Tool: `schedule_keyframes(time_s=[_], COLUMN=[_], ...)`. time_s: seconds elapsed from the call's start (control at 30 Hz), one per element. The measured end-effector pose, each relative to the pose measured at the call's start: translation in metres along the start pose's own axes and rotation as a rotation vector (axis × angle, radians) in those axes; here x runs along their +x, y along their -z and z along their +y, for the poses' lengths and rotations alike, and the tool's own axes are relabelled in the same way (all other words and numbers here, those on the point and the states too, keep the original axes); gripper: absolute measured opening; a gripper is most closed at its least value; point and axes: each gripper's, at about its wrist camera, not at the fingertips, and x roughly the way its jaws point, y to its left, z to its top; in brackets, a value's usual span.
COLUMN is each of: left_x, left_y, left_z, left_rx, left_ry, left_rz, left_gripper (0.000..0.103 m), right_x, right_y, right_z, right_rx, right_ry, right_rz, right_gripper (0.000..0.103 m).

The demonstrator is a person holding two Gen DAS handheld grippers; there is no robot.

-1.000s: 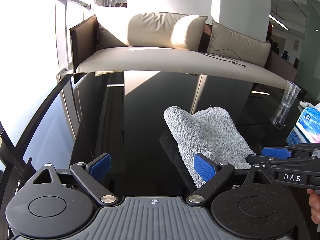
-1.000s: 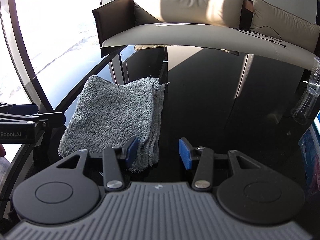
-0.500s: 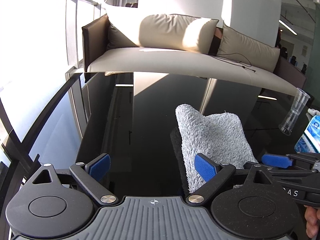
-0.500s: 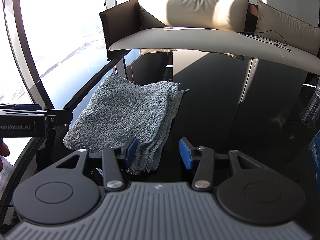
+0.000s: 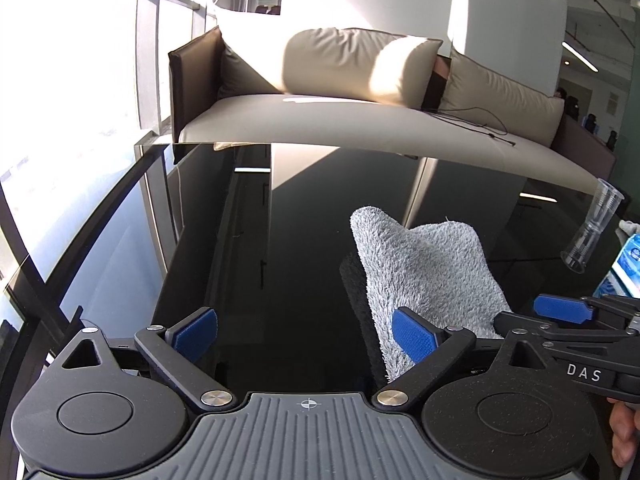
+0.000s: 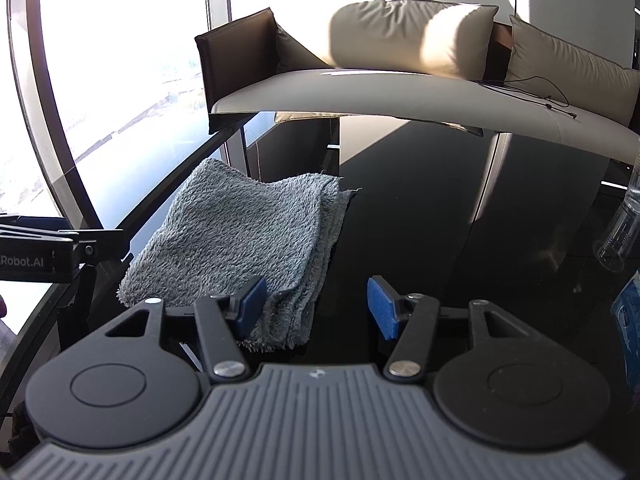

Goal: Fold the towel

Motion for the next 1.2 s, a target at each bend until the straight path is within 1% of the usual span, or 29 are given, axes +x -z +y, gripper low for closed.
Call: schedule_keyframes(time_s=[0.13, 0.2, 0.23, 0.27, 0.33, 0.37, 0.53, 0.7, 0.87, 1.2], left_x=[-0.001, -0.003, -0.003, -0.004, -0.004, -0.005, -0.01, -0.016, -0.022, -0.045], left_y=[0.001, 0.001, 0.002, 0.002, 0.003, 0.004, 0.007, 0.011, 0.014, 0.031], left_z=[-0.001, -0.001, -0.001, -0.002, -0.002, -0.002, -0.003, -0.003, -0.003, -0.009], left_rx=[0.004, 0.005, 0.005, 0.005, 0.005, 0.004, -0.007, -0.005, -0.004, 0.004], left_ry=[-0.002, -0.005, -0.008, -0.01, -0.015, -0.017, -0.017, -0.024, -0.033, -0.044], left_rz=[-0.002, -0.004, -0.005, -0.005, -0.006, -0.007, -0.012, -0.021, -0.029, -0.064], left_gripper=[0.096, 0.099, 0.1, 0.1, 0.102, 0.102, 0.102, 0.102, 0.102, 0.102], right_x=[-0.004, -0.006, -0.008, -0.009, -0.014, -0.015, -0.023, -0.032, -0.043, -0.067], right_y=[0.0, 0.0, 0.0, 0.001, 0.003, 0.003, 0.003, 0.008, 0.014, 0.028], right_z=[-0.005, -0.006, -0.007, -0.008, -0.009, -0.01, -0.011, -0.012, -0.009, -0.004], right_rx=[0.014, 0.015, 0.014, 0.015, 0.026, 0.032, 0.051, 0.065, 0.062, 0.074], right_ry=[-0.004, -0.006, -0.004, 0.003, 0.027, 0.031, 0.027, 0.036, 0.039, 0.046], right_rz=[-0.016, -0.025, -0.031, -0.042, -0.068, -0.073, -0.087, -0.095, -0.108, -0.134], right_gripper=[0.06, 0.063, 0.07, 0.08, 0.089, 0.09, 0.095, 0.096, 0.102, 0.102])
